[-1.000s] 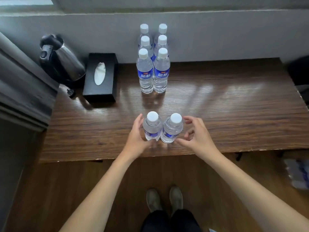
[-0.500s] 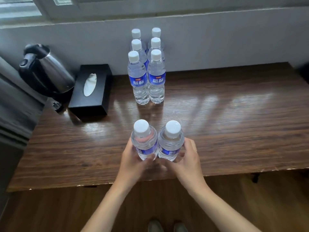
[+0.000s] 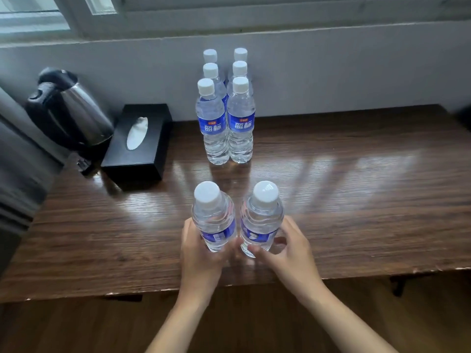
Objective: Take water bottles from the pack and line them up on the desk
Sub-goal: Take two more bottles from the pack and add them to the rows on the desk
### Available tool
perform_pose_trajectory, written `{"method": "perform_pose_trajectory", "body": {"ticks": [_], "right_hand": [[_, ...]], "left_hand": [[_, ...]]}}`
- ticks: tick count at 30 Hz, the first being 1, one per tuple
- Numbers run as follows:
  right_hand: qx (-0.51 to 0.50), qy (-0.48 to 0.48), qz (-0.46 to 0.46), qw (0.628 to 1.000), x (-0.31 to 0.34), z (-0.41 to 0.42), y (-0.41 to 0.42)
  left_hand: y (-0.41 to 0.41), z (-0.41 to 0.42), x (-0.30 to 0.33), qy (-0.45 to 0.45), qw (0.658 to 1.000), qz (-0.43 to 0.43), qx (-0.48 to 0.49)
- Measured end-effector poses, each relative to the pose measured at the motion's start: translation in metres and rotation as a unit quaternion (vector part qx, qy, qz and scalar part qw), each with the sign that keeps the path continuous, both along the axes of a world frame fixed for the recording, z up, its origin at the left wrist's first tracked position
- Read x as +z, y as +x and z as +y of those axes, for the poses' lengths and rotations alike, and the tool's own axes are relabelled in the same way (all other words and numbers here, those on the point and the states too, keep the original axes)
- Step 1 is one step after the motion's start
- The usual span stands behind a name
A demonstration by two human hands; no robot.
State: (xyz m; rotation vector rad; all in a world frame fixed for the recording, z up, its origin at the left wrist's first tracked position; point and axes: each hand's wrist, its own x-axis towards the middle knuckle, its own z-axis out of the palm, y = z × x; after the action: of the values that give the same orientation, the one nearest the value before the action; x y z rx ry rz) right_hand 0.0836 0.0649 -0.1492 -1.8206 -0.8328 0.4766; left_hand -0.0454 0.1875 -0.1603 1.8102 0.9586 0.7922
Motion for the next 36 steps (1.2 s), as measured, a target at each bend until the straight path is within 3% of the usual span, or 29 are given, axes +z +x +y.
{"method": "perform_pose_trajectory", "body": {"ticks": [7, 10, 17, 22, 30, 36], "right_hand": [[0.029, 0.007, 0.04, 0.999, 0.004, 0.001, -0.005], [-0.005, -0.002, 0.03, 1.0, 0.005, 0.004, -0.01], [-0.094, -0.058, -0.03, 0.993, -0.005, 0.015, -0.02], [-0.047, -0.03, 0.033, 0.998, -0.003, 0.009, -0.015], [0.008, -0.013, 0.059, 0.998, -0.002, 0.004, -0.009], [0.009, -0.029, 0.037, 0.999, -0.007, 0.004, -0.005]], "left_hand": [[-0.01, -0.002, 0.003, -0.042, 0.997, -0.018, -0.056], [-0.02, -0.002, 0.001, -0.087, 0.991, -0.03, -0.093], [-0.022, 0.003, -0.006, -0.076, 0.995, -0.012, -0.07], [-0.022, 0.004, -0.012, -0.056, 0.997, -0.008, -0.054], [-0.011, -0.001, -0.005, 0.003, 0.999, 0.012, -0.04], [-0.019, -0.007, 0.0, -0.066, 0.992, -0.037, -0.101]]}}
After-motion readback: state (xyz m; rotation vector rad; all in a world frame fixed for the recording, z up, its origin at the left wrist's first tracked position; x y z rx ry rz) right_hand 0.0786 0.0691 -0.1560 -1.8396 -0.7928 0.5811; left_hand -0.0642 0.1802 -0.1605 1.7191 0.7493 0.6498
